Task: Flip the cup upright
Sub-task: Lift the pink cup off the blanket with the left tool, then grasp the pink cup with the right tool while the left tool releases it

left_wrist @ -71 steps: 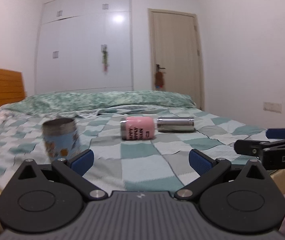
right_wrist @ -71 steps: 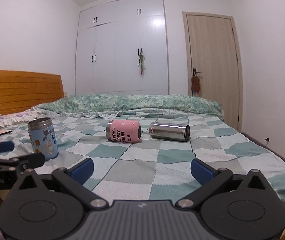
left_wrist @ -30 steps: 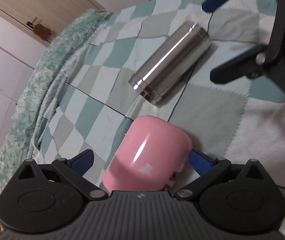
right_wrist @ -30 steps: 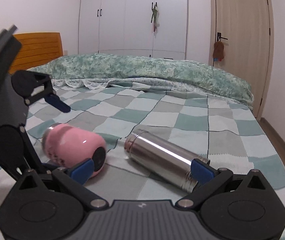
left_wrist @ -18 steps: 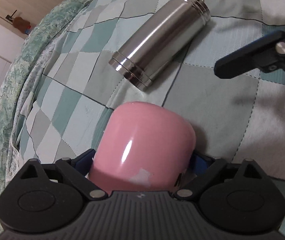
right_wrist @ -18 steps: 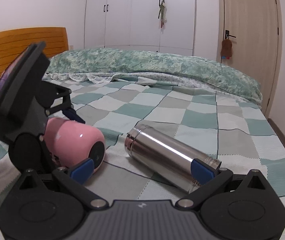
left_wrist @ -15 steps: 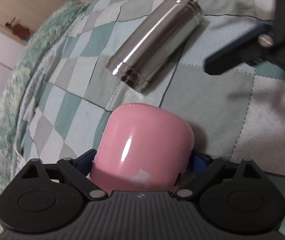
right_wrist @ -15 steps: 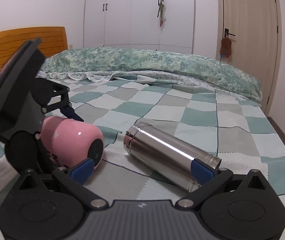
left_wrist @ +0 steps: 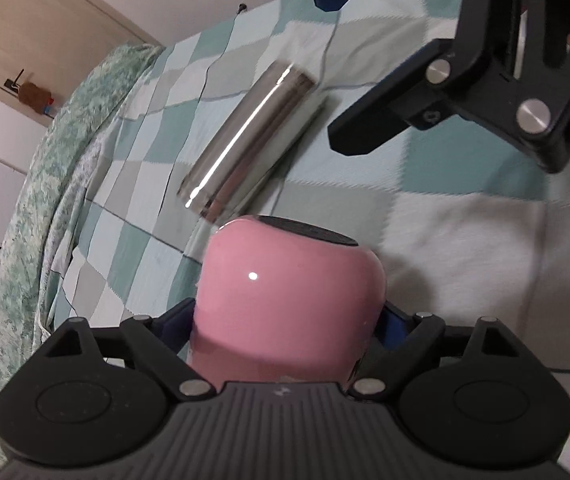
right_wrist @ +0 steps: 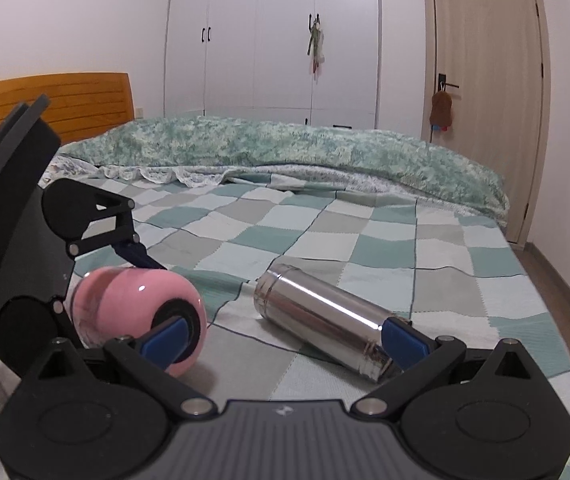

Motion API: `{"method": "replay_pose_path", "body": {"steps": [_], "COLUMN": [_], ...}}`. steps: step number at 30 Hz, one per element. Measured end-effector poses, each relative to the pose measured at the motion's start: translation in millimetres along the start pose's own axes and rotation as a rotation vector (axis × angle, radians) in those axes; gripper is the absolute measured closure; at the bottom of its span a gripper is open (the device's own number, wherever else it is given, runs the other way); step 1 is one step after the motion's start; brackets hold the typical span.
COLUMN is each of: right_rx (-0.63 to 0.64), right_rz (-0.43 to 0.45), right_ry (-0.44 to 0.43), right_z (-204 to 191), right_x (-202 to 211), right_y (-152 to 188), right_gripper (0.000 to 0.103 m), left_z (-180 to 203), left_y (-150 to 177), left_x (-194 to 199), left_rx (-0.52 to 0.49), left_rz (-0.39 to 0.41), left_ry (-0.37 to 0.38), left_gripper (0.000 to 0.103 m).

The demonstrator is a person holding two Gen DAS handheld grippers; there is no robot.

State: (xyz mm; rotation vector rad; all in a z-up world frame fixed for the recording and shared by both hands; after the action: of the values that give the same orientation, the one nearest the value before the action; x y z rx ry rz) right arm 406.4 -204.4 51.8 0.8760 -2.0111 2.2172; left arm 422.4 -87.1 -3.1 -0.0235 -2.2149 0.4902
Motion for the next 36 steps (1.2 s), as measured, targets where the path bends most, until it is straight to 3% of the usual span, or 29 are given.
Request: {"method": "replay_pose_path", "body": {"steps": [15,20,24,32,36], "right_rx": [0.008,0.010,0.019,0.009,0.014], "right_rz": [0.041,0.038,0.021,-0.020,-0.039], "right_ry": [0.004,-0.004,-0.002,0.022,0.038], "right_z": [-33.5,-45.7,-49.7,-40.8,-37.9], "right_x": [141.5,179.6,201.8,223.4,229.3], "right_y": [10.8,21.6,36.4,62.8,69.1], "right_gripper": [0.000,0.000,0.000,0.000,0.000], "left_z": [103.3,139.7,167.7,201.6,203.9], "left_y": [-10.1,-10.6,-13.0,-8.3,-8.3], "left_x": [122.5,145.8,148.4,116.9,113.5], "left_rx": [-0.024,-0.004,-0.017,-0.032,0.012], "left_rz": [0.034,0.015,0.009,-0.007,-0.011], "left_ry": [-0.016,0.023,0.046,0.030,0.042], "left_gripper": [0.014,0.014,0.014,0.013,0.013]}}
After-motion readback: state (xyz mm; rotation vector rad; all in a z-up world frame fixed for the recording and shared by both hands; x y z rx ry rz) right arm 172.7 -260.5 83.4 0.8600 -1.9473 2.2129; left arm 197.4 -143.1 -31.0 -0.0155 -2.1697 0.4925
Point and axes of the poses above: each gripper's, at about its wrist camera, not at the fingertips, and x roughly against the way its jaws point, z to its right, y to its underside, the point moved 4 cm from there along -x, roughly the way its jaws point, and after that the axes turned 3 degrees about z, right-handed, at the moved point
